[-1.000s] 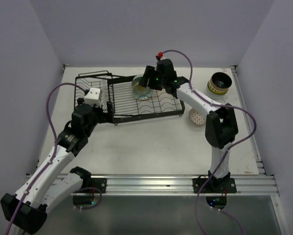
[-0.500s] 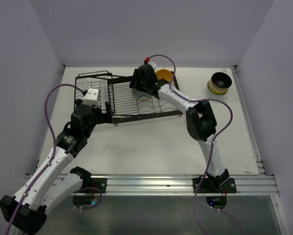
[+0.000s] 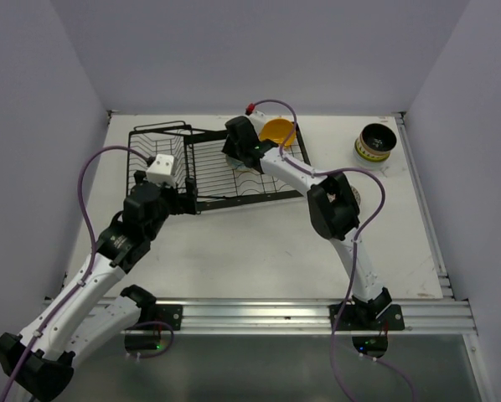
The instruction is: Unload the bowls from the dish rack
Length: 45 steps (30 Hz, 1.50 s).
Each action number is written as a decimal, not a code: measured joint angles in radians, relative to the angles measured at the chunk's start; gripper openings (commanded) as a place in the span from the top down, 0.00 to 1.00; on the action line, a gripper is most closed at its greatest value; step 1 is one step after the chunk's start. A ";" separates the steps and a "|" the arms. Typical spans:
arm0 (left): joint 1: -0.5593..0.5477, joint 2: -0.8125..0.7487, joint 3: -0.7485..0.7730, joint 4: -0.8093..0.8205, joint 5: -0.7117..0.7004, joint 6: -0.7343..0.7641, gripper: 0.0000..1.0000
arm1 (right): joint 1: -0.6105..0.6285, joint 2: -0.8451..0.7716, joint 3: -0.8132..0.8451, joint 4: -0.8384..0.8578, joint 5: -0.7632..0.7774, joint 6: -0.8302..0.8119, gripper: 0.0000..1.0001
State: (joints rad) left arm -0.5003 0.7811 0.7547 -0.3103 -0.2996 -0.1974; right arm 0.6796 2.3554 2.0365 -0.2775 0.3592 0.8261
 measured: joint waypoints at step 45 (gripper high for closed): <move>-0.018 -0.016 0.000 -0.005 -0.025 0.001 0.00 | 0.060 -0.213 -0.527 0.534 0.122 0.015 1.00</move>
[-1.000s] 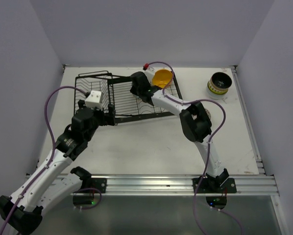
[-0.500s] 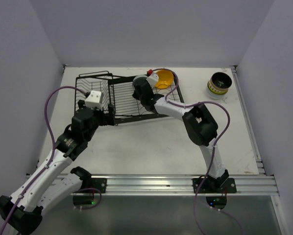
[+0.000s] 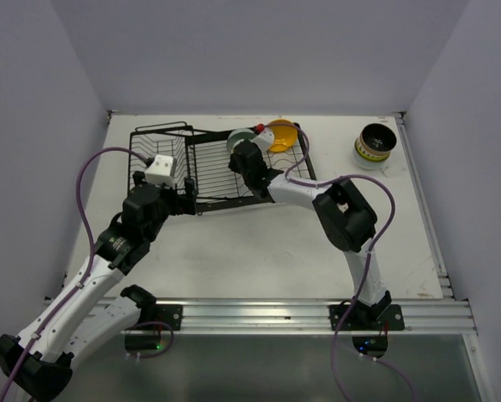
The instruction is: Unload the bowls from the dish rack
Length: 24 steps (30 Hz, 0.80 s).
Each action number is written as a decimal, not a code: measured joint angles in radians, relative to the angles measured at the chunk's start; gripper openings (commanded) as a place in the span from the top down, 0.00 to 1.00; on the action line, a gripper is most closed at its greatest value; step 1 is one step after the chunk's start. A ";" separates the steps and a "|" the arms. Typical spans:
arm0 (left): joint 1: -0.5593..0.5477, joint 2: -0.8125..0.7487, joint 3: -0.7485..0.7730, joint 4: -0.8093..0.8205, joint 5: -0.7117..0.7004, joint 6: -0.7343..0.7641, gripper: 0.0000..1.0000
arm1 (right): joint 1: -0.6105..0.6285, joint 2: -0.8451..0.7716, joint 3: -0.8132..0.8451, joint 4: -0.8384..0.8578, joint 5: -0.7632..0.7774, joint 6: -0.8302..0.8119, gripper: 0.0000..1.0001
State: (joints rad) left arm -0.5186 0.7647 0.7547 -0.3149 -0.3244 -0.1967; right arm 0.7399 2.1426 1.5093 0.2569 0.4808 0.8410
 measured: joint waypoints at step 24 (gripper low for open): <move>0.000 0.006 0.000 -0.001 0.000 0.000 0.00 | 0.000 -0.091 -0.106 0.181 0.043 0.065 1.00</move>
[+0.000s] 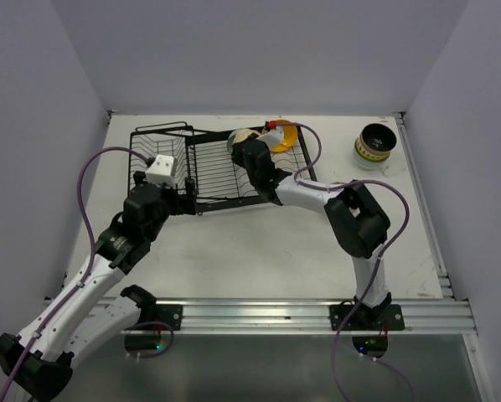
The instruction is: Unload the bowls from the dish rack
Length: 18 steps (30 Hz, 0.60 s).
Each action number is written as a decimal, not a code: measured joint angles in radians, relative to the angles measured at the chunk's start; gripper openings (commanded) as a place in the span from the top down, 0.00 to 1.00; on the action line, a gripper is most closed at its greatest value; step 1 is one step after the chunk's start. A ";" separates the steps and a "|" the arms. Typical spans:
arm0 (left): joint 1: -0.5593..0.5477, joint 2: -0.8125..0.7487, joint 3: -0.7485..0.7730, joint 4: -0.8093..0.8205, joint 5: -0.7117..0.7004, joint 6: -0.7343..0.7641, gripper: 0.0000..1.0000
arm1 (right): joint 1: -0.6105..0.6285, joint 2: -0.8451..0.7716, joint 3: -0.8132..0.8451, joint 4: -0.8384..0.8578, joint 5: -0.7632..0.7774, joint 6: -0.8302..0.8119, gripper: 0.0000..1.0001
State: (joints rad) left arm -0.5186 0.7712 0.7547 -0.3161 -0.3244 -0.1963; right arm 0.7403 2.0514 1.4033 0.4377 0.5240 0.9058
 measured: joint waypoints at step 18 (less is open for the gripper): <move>0.000 -0.032 0.000 -0.001 -0.024 0.000 0.00 | -0.280 -0.545 -0.116 -0.575 -0.521 -0.182 1.00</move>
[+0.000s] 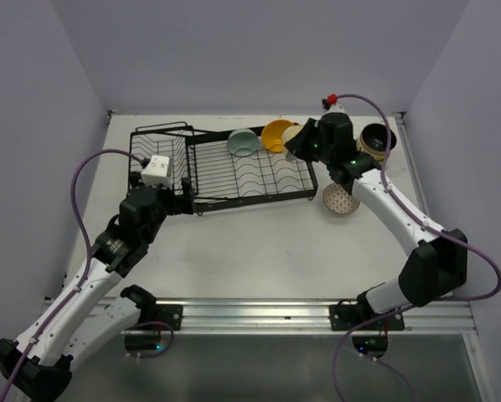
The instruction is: Unload the bowls from the dish rack
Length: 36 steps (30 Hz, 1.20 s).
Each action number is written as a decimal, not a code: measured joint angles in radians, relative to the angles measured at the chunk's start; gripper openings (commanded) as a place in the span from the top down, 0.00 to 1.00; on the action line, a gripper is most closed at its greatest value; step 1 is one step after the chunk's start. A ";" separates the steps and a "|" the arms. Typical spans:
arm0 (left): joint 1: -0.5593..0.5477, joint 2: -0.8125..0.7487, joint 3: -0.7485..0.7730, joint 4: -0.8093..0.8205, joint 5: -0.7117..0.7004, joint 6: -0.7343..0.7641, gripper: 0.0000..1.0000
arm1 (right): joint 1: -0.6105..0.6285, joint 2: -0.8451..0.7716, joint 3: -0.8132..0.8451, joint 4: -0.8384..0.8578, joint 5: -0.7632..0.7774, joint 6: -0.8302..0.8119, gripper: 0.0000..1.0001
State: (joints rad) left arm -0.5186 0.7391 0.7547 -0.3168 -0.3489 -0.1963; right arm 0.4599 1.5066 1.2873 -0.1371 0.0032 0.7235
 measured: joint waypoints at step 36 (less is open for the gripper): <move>0.000 0.007 0.000 -0.006 0.000 0.000 0.00 | -0.276 0.154 0.169 -0.908 0.035 -0.557 0.95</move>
State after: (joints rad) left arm -0.5186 0.7460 0.7547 -0.3229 -0.3485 -0.1963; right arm 0.1841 1.6608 1.4567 -1.0447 0.0383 0.1665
